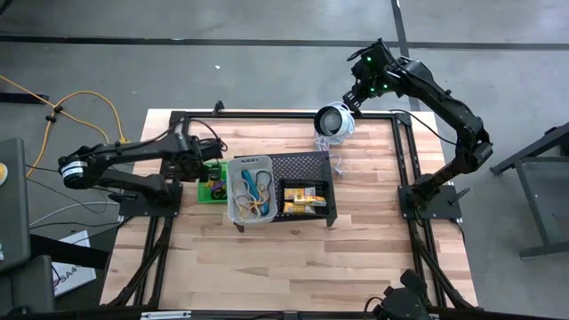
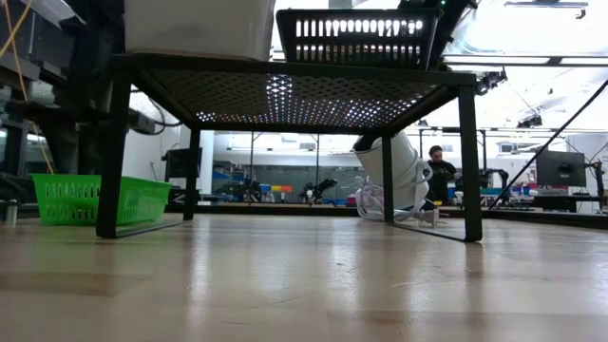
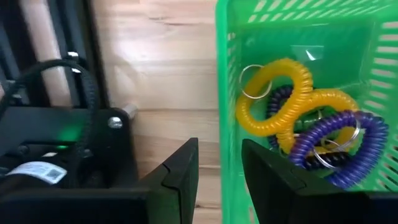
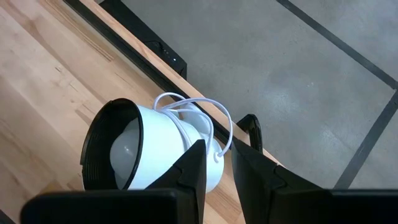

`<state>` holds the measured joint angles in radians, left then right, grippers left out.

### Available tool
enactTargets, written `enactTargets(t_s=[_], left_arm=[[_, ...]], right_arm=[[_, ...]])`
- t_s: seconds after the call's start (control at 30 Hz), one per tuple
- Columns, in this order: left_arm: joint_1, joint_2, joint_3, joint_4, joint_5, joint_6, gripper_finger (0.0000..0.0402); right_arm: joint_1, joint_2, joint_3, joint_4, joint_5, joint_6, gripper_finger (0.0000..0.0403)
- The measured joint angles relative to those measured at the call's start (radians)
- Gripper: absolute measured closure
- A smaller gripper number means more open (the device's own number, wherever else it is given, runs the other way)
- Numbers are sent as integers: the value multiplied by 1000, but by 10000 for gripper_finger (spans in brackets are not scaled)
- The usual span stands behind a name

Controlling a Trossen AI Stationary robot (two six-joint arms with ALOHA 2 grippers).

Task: Pick & Place Office Desk Supplies
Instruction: Put the green bin with the spring keychain on the shelf

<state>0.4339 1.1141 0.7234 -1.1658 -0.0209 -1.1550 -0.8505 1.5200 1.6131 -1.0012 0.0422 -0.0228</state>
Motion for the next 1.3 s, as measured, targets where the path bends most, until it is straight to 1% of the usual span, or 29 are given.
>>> enactTargets(t_s=[0.27, 0.47, 0.77, 1.03, 1.3], left_arm=[[0, 0, -92, 127, 43, -33, 285], [0, 0, -119, 142, 55, -58, 289], [1, 0, -119, 151, 45, -57, 330], [0, 0, -119, 167, 36, -46, 391], [5, -10, -119, 169, 25, -28, 398]], right_arm=[[0, 0, 0, 0, 0, 0, 338], [0, 0, 0, 0, 0, 0, 338], [0, 0, 0, 0, 0, 0, 338], [0, 0, 0, 14, 0, 0, 338], [0, 0, 0, 60, 0, 0, 338]])
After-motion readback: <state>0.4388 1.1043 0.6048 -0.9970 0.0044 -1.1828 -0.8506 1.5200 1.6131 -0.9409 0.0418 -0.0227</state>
